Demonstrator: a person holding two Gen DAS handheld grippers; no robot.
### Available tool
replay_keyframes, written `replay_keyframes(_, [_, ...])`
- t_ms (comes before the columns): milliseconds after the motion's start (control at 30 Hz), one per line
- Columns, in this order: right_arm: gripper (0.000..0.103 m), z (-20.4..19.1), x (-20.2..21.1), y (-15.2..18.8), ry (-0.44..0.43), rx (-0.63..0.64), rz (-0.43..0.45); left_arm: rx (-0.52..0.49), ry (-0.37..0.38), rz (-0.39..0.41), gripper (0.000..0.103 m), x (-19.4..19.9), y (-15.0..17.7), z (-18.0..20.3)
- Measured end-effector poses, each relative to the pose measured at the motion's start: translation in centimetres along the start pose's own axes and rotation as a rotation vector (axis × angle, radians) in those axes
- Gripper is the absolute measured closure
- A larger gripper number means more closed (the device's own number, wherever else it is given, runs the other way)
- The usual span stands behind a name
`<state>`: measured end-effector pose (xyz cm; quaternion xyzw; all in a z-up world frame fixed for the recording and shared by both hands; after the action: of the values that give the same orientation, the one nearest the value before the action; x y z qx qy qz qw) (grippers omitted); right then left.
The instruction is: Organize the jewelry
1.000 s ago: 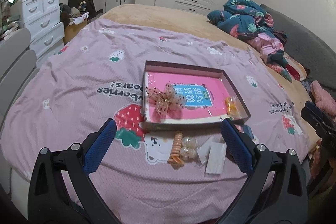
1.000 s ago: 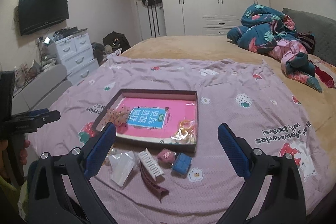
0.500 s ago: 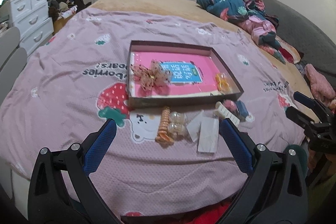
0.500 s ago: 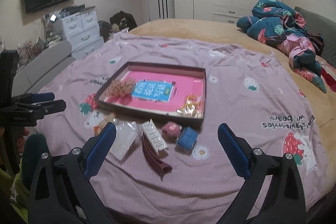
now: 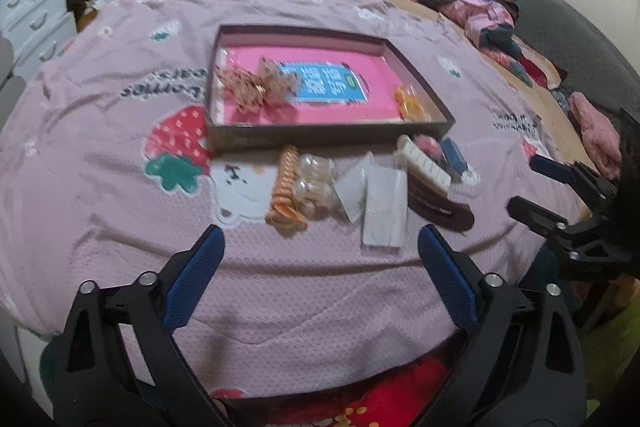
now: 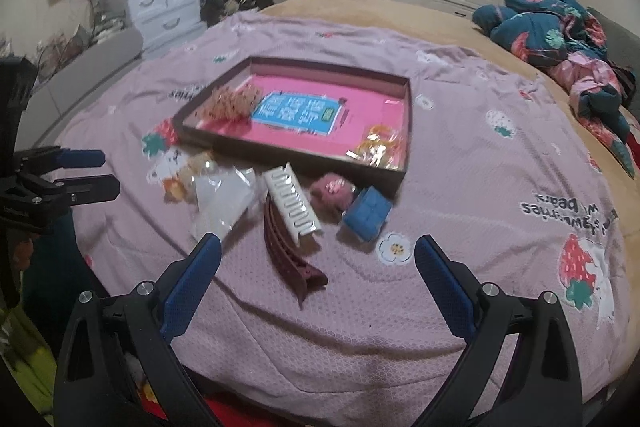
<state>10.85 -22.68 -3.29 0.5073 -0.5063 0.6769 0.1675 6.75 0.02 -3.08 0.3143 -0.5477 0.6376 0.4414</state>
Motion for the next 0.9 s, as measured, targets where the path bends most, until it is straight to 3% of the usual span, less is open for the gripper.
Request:
replay_keyframes(133, [0.018,-0.2,-2.1,0.2,-0.027,0.039,-0.064,-0.02,0.033,-0.047,0.034,-1.6,0.5,0.6])
replay_keyframes(333, [0.038,-0.2,-5.2,0.1,-0.085,0.061,-0.133,-0.052,0.072,-0.106,0.047,-3.7,0.7,1.8])
replay_keyframes(533, [0.058,-0.2,-7.7,-0.5,-0.132,0.089,-0.18,-0.082,0.093,-0.155,0.048,-6.0,0.3,3.2])
replay_keyframes(900, [0.078,1.0,-8.1,0.6,-0.233,0.052,-0.197,-0.115,0.071,-0.201,0.048,-9.5,-1.4,5.2])
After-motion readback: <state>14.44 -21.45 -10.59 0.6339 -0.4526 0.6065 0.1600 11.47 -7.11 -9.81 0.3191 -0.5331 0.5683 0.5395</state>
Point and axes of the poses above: each gripper's, at about its wrist camera, not at the fingertips, and x roughly against the way its jaws point, z to its right, y to its underside, the point moved 1 cm from there along -x, roughly the way its jaws point, and after that the axes turned 11 degrees about -z, right-handed, at the moved point
